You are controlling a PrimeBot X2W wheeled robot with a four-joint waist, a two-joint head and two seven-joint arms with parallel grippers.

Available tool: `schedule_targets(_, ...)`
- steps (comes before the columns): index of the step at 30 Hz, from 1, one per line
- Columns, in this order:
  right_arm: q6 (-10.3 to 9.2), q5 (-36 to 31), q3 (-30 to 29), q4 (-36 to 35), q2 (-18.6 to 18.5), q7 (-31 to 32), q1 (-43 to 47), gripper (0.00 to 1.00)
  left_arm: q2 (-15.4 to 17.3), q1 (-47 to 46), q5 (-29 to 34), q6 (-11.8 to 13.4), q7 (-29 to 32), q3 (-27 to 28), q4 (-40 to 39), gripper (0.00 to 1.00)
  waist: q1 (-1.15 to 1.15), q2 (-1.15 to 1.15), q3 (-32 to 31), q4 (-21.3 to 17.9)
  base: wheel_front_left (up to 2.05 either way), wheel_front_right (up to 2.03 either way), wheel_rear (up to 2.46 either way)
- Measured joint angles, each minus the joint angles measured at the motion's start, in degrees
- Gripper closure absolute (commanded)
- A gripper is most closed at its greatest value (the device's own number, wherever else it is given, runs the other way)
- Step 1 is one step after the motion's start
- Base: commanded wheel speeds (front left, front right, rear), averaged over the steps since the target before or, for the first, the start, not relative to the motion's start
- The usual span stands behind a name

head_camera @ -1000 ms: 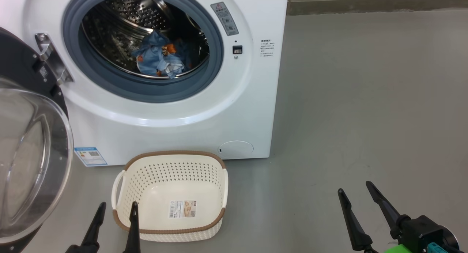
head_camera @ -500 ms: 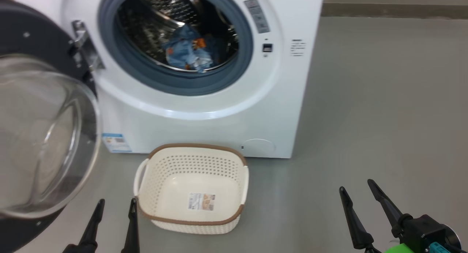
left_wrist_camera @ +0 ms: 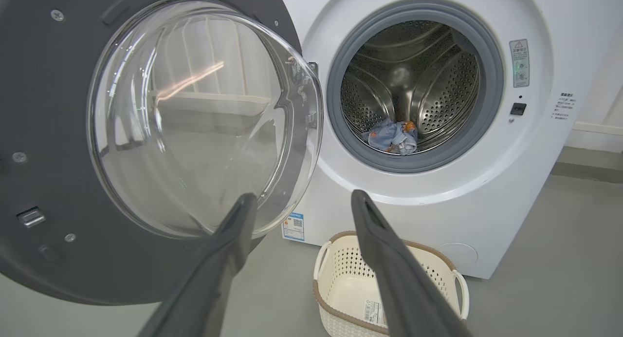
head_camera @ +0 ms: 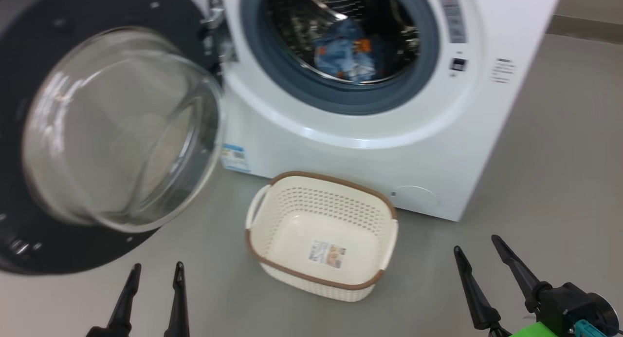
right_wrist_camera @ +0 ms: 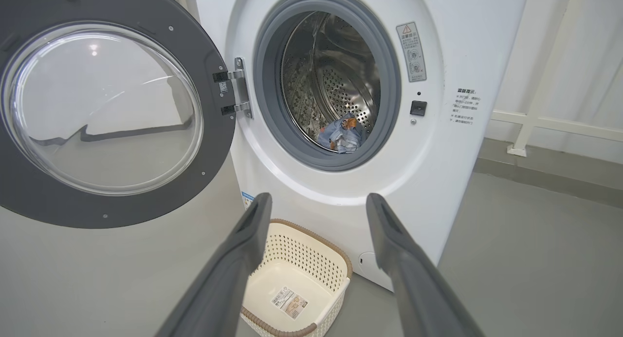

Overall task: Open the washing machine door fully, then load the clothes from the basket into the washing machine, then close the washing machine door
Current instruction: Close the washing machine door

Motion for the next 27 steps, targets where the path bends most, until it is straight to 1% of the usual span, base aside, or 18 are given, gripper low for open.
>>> schedule_targets(6, 0.0, -0.37, 1.12, -0.92, -0.15, 0.75, -0.15, 0.0, -0.66, 0.03, -0.09, 0.0, -0.29, 0.43, 0.22, 0.0, 0.0, 0.0, 0.52, 5.36, 0.0, 0.0, 0.0)
schedule_targets(10, 0.01, -0.33, 2.69, -0.91, -1.18, 1.38, -1.78, 0.0, -1.25, 0.14, -0.08, 0.0, -0.45, 1.49, -0.19, 0.0, 0.0, 0.0, 1.56, 7.5, 0.0, 0.0, 0.0)
schedule_targets(18, 0.0, 0.19, 4.37, 0.44, -2.48, 1.43, -3.92, 0.0, -2.48, 1.33, 0.25, 0.01, -0.53, 3.34, -1.23, 0.0, 0.0, 0.0, 3.53, 8.93, 0.0, 0.0, 0.0)
schedule_targets(27, 0.01, 0.29, 4.6, 1.75, -2.66, 1.04, -4.03, 0.0, -3.34, 1.55, 1.16, -0.3, -0.53, 4.46, -1.52, 0.0, 0.0, 0.0, 3.03, 8.81, 0.0, 0.0, 0.0)
